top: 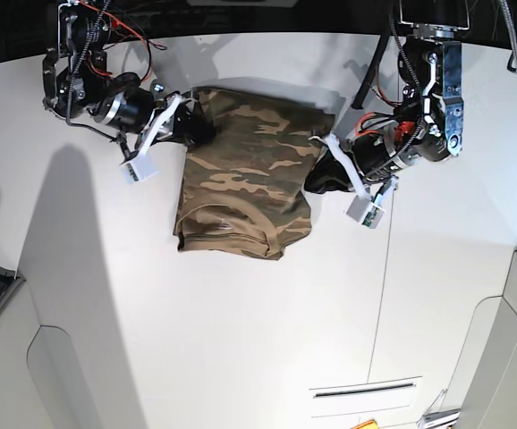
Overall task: Fold the T-shirt properly
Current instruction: 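Square the bundle's sides with both grippers, pushing inward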
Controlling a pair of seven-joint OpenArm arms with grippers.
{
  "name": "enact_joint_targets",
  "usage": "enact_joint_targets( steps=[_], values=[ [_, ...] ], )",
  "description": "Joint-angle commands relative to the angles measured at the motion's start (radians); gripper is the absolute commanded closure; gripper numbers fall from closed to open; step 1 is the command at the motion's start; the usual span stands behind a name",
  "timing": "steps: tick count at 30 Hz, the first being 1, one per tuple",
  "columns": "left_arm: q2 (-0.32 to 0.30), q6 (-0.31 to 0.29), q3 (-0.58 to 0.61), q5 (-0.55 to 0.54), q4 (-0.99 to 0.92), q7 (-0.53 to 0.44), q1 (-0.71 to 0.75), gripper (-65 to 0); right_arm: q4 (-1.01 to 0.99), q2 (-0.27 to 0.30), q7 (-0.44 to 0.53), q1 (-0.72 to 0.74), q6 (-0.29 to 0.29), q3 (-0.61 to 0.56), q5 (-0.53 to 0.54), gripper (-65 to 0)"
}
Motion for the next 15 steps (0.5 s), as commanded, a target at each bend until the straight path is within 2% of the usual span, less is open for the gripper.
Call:
enact_joint_targets(
  steps=[1, 4, 8, 12, 15],
  values=[
    [-0.013, -0.008, -0.017, -0.034, 0.044, -0.026, -0.012, 0.0, 0.036, 0.003, -0.002, 0.01, 0.008, 0.024, 0.02, 0.0],
    [-0.015, -0.007, -0.088, -0.067, 0.134, -0.013, 0.011, 0.0, 0.108, 0.01, -0.06, 0.01, 0.008, 0.095, 0.066, 0.0],
    [-0.015, -0.014, -0.161, -0.187, 0.253, 0.039, 0.069, 0.0, 0.225, 0.014, -0.079, 0.011, 0.008, 0.157, 0.172, 0.0],
    [0.001, -0.019, -0.161, -0.236, 0.301, 0.041, 0.139, 0.0, 0.274, 0.013, -0.071, 0.032, 0.014, 0.123, 0.169, 0.0],
    [0.024, -0.019, -0.134, -0.23, 0.295, 0.041, 0.186, 0.0, 0.249, 0.011, 0.026, 0.035, 0.014, 0.053, 0.08, 0.0]
  ],
)
